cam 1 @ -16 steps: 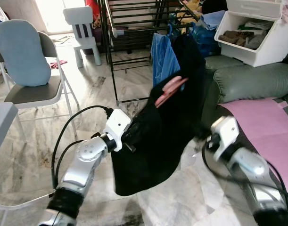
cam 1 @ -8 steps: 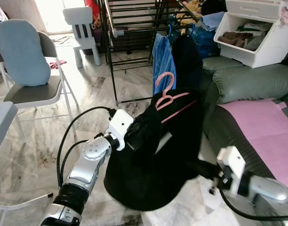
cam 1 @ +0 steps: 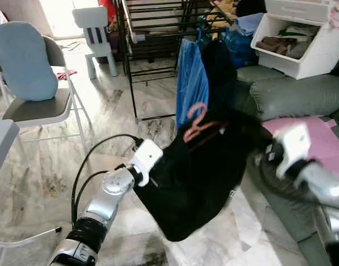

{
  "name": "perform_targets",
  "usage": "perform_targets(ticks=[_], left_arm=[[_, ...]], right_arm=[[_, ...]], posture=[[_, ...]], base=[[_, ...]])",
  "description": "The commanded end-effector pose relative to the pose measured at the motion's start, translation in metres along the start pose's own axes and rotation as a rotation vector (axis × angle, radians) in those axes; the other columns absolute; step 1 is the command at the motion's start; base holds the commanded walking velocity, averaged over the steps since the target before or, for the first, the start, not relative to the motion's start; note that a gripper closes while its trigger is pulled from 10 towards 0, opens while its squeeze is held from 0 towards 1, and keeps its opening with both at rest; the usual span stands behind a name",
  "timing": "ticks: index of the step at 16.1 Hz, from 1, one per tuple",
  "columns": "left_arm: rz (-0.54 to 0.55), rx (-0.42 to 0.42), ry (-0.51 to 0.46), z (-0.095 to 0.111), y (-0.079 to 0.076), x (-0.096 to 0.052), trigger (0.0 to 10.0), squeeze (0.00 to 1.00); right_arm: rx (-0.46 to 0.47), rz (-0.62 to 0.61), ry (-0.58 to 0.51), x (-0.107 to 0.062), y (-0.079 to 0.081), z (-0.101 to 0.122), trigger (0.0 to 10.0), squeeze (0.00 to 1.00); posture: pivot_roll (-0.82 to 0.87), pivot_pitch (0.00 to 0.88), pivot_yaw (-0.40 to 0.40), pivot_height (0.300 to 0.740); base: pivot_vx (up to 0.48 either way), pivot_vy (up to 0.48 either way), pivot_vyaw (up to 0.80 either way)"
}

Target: Hang hanger

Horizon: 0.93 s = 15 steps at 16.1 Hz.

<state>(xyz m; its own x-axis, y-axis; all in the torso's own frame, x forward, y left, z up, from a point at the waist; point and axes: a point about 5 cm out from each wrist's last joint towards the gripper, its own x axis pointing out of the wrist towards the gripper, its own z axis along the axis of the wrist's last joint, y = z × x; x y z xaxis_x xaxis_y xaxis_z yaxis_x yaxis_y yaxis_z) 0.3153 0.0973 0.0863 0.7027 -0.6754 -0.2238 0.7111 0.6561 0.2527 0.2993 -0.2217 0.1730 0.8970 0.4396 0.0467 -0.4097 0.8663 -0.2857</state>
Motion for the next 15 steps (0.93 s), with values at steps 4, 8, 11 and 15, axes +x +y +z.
perform_targets(ticks=[4, 8, 11, 15], left_arm=[[-0.071, 0.02, 0.094, -0.017, -0.008, 0.0, 0.0, 0.0], [0.028, 0.006, 0.151, -0.022, 0.004, 0.004, 0.0, 0.0], [0.208, -0.056, 0.103, -0.013, 0.026, 0.006, 0.0, 0.0], [0.375, -0.165, 0.04, -0.004, 0.048, 0.003, 0.0, 0.0]], right_arm=[[0.001, -0.052, -0.175, 0.018, -0.007, 0.041, 0.0, 0.0], [0.201, 0.344, -0.217, 0.012, 0.05, 0.06, 0.0, 0.0], [0.297, 0.664, 0.001, -0.028, 0.083, 0.032, 0.0, 0.0], [0.37, 0.805, 0.342, -0.08, 0.091, -0.021, 0.0, 0.0]], posture=[[-0.16, 0.0, -0.026, 0.74], [-0.16, 0.0, -0.023, 0.74], [-0.17, 0.0, -0.023, 0.74], [-0.17, 0.0, -0.023, 0.74]], base=[[0.0, 0.0, 0.0], [0.0, 0.0, 0.0], [0.0, 0.0, 0.0], [0.0, 0.0, 0.0]])
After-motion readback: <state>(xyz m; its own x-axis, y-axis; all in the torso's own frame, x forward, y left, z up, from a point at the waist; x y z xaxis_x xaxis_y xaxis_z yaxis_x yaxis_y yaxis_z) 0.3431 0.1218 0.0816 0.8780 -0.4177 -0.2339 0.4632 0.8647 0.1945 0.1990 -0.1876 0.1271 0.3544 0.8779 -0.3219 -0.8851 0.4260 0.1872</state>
